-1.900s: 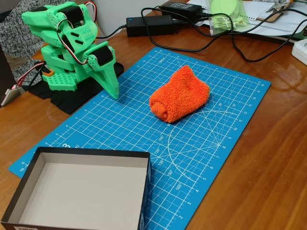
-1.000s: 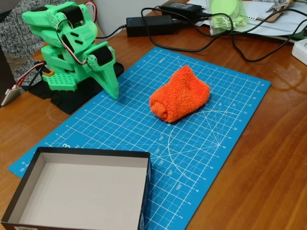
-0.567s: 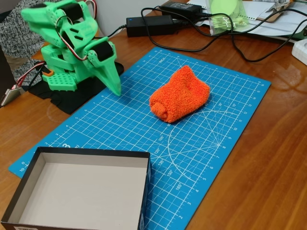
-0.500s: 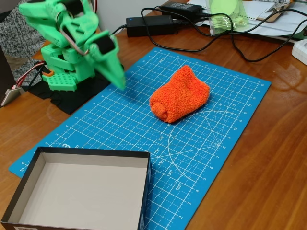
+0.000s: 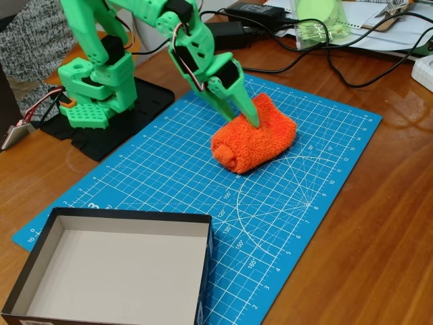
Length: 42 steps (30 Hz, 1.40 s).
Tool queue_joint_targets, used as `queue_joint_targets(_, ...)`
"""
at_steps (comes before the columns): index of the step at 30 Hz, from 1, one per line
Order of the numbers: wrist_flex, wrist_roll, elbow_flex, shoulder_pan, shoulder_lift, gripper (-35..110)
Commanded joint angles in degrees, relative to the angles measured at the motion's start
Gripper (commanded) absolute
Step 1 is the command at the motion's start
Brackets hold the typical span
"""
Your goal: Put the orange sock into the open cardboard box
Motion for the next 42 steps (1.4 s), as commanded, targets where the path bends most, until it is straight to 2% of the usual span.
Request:
queue_joint_targets(1, -2.5, -1.3, -5.0, 0.6, -5.3, 26)
queue_joint_targets(4, -5.3, -4.0, -6.1, 2.1, -8.8, 27)
queue_joint_targets(11, -3.3, -7.1, -8.9, 1.8, -14.0, 25)
queue_joint_targets(12, -2.3, -7.4, -9.6, 1.7, -14.5, 16)
queue_joint_targets(13, -1.8, -6.8, -9.9, 1.9, -14.9, 0)
queue_joint_targets(19, 0.9, -5.8, -9.4, 2.2, -10.1, 0)
queue_joint_targets(24, 12.0, -6.2, -14.9, 5.4, 2.4, 0)
queue_joint_targets(28, 21.2, -10.1, -23.3, 13.2, 10.3, 0)
queue_joint_targets(33, 27.8, -16.4, -31.8, 24.4, 10.8, 0)
queue_joint_targets(38, 26.9, -19.8, -26.5, 39.8, 11.0, 0)
queue_joint_targets(42, 22.6, -17.7, -21.6, 55.0, 9.3, 0)
